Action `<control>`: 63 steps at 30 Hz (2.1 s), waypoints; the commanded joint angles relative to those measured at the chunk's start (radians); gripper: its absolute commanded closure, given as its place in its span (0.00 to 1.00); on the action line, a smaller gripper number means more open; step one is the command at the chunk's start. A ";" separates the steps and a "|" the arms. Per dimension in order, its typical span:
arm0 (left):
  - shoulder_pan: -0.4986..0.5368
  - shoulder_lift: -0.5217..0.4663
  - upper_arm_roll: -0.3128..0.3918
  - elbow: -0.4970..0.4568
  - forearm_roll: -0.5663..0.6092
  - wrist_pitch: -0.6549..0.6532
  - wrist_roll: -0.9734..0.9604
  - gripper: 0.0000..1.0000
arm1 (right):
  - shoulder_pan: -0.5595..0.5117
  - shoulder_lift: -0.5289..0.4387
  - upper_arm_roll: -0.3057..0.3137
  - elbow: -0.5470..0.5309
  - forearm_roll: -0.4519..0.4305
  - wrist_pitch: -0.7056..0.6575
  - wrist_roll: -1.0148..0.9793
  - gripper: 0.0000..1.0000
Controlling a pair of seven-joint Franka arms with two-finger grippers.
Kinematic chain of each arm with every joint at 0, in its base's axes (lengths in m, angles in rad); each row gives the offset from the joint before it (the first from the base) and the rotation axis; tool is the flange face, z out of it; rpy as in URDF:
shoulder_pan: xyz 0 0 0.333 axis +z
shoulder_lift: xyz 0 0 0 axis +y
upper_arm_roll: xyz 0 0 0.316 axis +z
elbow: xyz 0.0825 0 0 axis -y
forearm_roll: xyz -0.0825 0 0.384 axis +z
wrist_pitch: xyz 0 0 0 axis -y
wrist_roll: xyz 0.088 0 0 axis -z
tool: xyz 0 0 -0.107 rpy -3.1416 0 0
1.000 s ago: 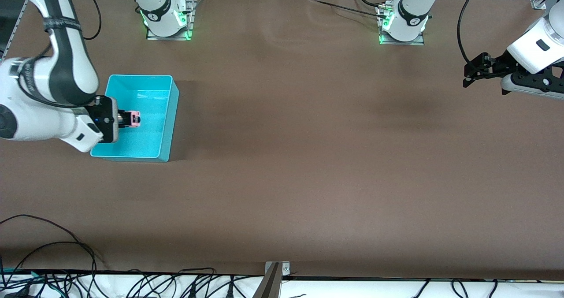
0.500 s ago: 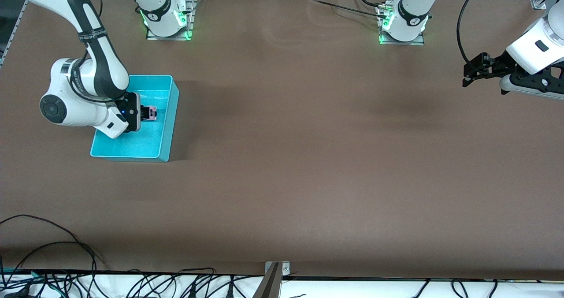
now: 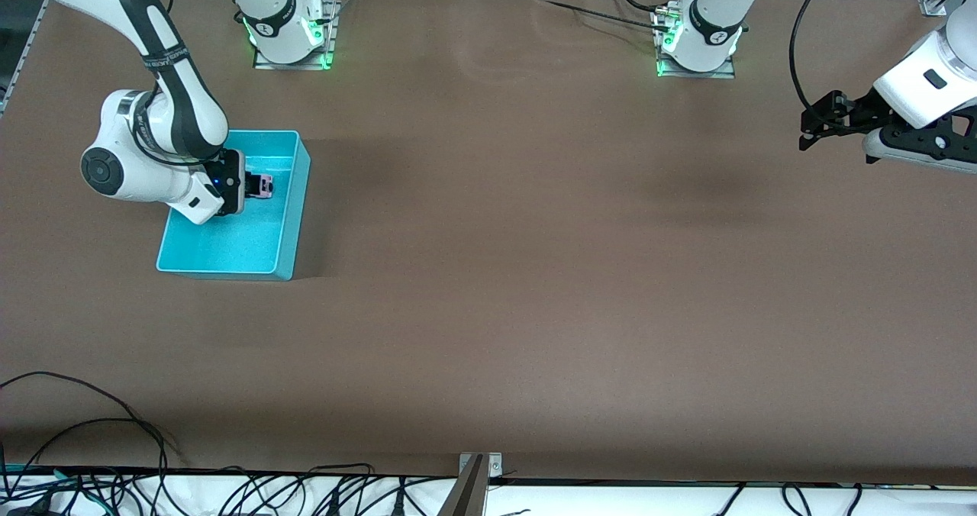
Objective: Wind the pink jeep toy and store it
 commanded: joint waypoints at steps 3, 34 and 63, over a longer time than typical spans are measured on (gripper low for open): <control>0.005 -0.010 -0.005 -0.006 0.014 -0.007 0.002 0.00 | -0.013 -0.045 0.006 -0.011 0.028 -0.005 -0.017 0.00; 0.008 -0.010 -0.003 -0.006 0.014 -0.007 0.002 0.00 | 0.007 -0.068 0.028 0.750 0.077 -0.611 0.970 0.00; 0.005 -0.010 -0.005 -0.006 0.014 -0.007 -0.007 0.00 | 0.003 -0.252 -0.003 0.748 -0.032 -0.642 1.508 0.00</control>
